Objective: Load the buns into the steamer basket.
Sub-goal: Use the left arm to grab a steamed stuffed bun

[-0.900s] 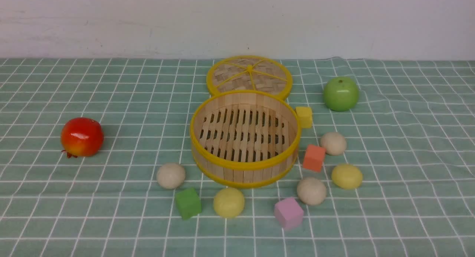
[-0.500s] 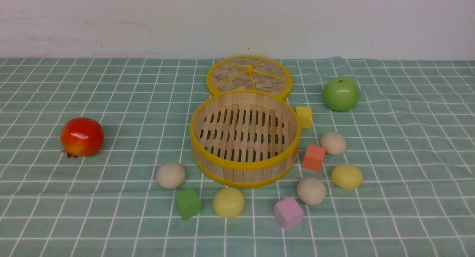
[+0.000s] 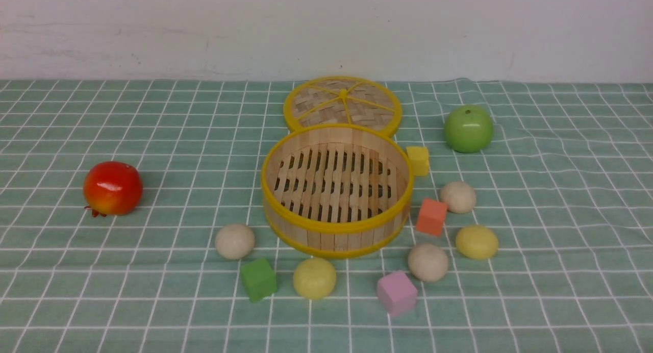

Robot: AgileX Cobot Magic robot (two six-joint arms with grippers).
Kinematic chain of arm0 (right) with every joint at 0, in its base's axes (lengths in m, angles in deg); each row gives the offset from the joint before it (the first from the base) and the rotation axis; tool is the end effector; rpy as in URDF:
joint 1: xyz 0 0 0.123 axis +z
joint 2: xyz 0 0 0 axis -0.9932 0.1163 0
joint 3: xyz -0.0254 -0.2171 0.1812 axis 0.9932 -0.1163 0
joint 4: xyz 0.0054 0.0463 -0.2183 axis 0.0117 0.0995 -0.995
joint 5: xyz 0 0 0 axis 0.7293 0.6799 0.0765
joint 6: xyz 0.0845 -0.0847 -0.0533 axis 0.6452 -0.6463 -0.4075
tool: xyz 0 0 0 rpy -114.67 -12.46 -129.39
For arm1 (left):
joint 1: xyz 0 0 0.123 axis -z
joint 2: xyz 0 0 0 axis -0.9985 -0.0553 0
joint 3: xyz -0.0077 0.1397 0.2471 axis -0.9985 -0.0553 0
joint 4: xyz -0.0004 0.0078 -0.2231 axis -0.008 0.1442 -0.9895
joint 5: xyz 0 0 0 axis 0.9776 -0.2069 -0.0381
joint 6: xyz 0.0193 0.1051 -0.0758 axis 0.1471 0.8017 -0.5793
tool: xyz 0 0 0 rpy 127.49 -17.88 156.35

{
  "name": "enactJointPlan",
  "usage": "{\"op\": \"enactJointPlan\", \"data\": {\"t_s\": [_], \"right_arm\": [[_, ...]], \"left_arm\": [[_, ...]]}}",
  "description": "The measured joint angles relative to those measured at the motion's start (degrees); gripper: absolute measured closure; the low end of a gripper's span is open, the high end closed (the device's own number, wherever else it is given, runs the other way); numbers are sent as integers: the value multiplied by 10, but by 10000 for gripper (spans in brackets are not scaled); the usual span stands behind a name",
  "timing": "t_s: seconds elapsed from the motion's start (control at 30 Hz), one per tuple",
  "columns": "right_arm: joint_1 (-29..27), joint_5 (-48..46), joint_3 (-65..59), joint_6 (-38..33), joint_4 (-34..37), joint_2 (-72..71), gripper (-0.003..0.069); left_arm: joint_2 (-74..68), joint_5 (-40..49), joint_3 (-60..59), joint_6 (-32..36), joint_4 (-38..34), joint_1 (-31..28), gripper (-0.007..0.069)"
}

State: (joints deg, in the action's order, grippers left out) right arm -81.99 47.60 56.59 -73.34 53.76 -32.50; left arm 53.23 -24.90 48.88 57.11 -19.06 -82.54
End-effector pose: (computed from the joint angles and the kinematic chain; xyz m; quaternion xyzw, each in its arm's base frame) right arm 0.0623 0.0049 0.1629 -0.0041 0.8044 0.0269 0.5935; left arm 0.0623 -0.0078 0.1578 -0.0820 0.8038 -0.1183 0.5772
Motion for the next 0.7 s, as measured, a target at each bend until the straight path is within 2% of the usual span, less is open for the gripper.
{"op": "enactJointPlan", "data": {"t_s": [0.17, 0.27, 0.33, 0.4, 0.47, 0.5, 0.63, 0.7], "right_arm": [[0, 0, 0, 0, 0, 0, 420], [0, 0, 0, 0, 0, 0, 420], [0, 0, 0, 0, 0, 0, 420], [0, 0, 0, 0, 0, 0, 420], [0, 0, 0, 0, 0, 0, 420], [0, 0, 0, 0, 0, 0, 420], [0, 0, 0, 0, 0, 0, 420], [0, 0, 0, 0, 0, 0, 420]], "left_arm": [[0, -11, 0, -1, 1, 0, 404], [0, -47, 0, -23, -31, 0, 404], [0, -98, 0, -79, -123, 0, 404], [0, -134, 0, -122, -181, 0, 404], [0, -148, 0, -138, -219, 0, 403], [0, -169, 0, -151, -260, 0, 401], [0, -217, 1, -157, -296, 0, 408], [0, -189, 22, -153, -297, 0, 445]]}}
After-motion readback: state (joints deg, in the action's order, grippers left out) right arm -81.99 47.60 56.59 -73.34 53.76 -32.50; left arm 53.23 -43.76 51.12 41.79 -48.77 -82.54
